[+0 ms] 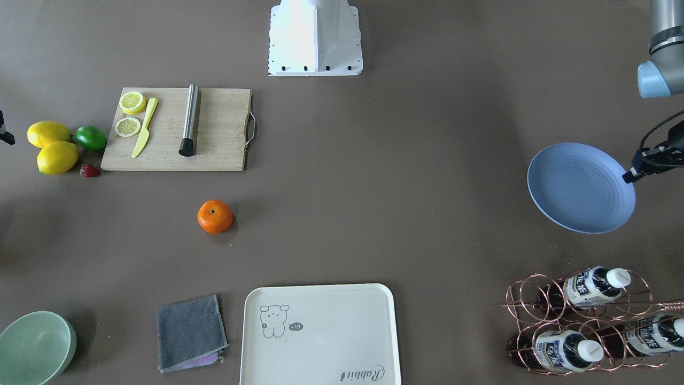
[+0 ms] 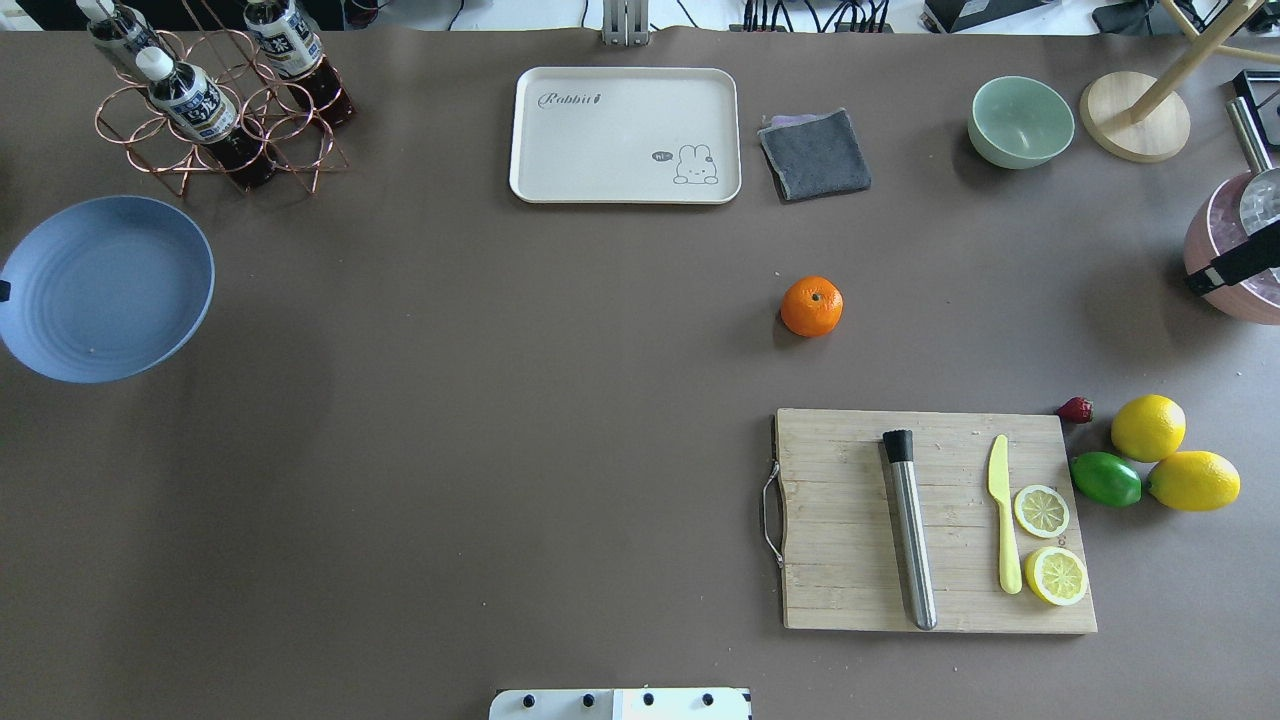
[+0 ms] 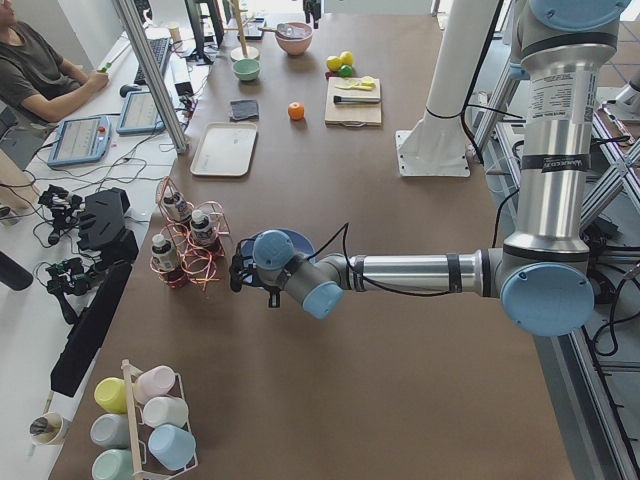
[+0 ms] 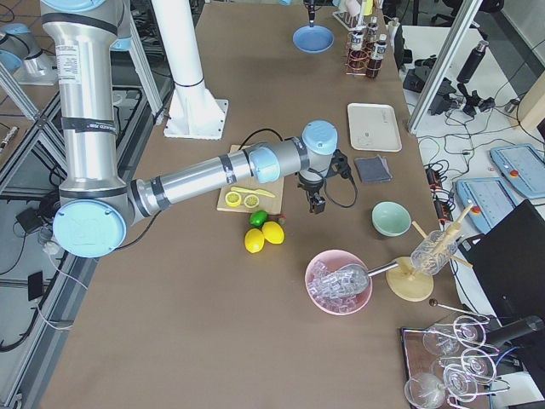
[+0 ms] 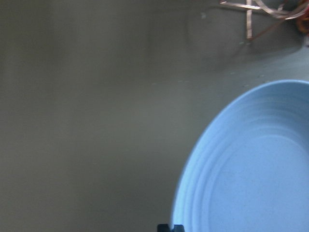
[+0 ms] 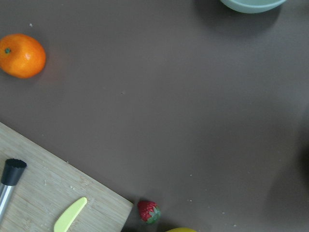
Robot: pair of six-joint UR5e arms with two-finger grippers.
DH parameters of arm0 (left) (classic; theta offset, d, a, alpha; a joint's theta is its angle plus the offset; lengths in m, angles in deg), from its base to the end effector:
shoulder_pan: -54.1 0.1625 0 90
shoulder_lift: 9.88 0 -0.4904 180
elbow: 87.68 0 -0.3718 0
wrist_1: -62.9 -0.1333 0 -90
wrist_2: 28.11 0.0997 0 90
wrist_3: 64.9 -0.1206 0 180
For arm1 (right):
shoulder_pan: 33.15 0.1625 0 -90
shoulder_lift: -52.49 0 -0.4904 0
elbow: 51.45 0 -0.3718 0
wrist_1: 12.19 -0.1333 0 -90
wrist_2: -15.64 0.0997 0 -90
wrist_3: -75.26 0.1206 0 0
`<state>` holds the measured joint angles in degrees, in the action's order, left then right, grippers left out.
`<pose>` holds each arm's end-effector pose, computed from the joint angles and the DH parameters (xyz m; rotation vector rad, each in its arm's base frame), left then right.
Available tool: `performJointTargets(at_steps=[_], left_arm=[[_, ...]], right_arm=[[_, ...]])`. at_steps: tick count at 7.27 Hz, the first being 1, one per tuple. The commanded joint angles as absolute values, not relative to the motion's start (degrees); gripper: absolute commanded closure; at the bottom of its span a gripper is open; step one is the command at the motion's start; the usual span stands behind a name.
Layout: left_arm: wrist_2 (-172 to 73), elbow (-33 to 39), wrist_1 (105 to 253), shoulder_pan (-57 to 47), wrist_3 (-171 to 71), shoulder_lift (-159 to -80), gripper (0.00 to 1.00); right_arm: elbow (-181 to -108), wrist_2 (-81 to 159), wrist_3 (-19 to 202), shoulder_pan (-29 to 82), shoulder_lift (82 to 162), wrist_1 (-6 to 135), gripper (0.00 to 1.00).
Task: Pick orange to plate
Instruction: 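Drag the blue plate inward with the left gripper while the right gripper approaches the orange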
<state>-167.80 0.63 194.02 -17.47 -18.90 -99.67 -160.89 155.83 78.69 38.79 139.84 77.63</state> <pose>0.1177 -0.4840 0.6626 0.0978 1.0422 -0.1399 -0.1128 -0.4772 0.5462 0.1970 -0.9230 -0.4064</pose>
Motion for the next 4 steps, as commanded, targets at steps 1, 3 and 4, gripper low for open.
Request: performJointTargets(at_steps=[1, 3, 4], left_arm=[[-158.9, 14.7, 194.0, -3.5, 2.9, -100.4, 1.00], [-145.9, 17.3, 192.6, 11.1, 19.7, -109.7, 1.00], [-139.6, 17.3, 189.5, 17.0, 21.6, -113.5, 1.00]], right_arm=[[-161.4, 153.5, 91.8, 31.9, 134.5, 77.6, 0.00], [-161.1, 144.9, 107.4, 22.4, 131.4, 72.3, 0.00], [-158.8, 139.6, 116.8, 16.2, 130.7, 64.0, 0.00]])
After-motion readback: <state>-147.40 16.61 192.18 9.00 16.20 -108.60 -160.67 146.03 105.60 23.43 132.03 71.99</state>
